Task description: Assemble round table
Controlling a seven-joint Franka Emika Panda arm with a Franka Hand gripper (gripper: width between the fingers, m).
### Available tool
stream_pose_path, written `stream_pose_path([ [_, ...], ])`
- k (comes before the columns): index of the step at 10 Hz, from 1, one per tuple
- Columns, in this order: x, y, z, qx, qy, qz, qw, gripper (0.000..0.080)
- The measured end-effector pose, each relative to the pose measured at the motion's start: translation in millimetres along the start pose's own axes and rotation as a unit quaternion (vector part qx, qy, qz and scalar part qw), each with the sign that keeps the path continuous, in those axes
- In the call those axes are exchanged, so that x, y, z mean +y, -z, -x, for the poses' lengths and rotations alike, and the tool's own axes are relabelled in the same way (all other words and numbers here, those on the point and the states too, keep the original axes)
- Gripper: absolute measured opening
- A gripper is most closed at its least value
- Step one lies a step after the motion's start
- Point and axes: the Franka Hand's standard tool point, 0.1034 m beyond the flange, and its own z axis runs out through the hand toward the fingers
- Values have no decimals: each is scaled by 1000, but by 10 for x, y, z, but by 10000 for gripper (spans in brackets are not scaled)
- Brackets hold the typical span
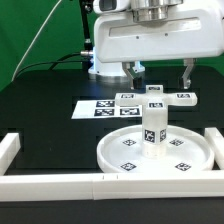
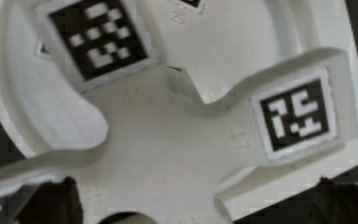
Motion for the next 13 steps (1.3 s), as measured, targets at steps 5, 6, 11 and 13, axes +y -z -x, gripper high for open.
stream_pose_path([
  [5, -44, -95, 67, -30, 242, 7, 970, 649],
  [6, -42, -97, 68, -30, 261, 7, 965, 649],
  [11, 72, -102, 21, -32, 439, 13, 898, 649],
  [13, 89, -147, 40, -36, 409, 13, 912, 649],
])
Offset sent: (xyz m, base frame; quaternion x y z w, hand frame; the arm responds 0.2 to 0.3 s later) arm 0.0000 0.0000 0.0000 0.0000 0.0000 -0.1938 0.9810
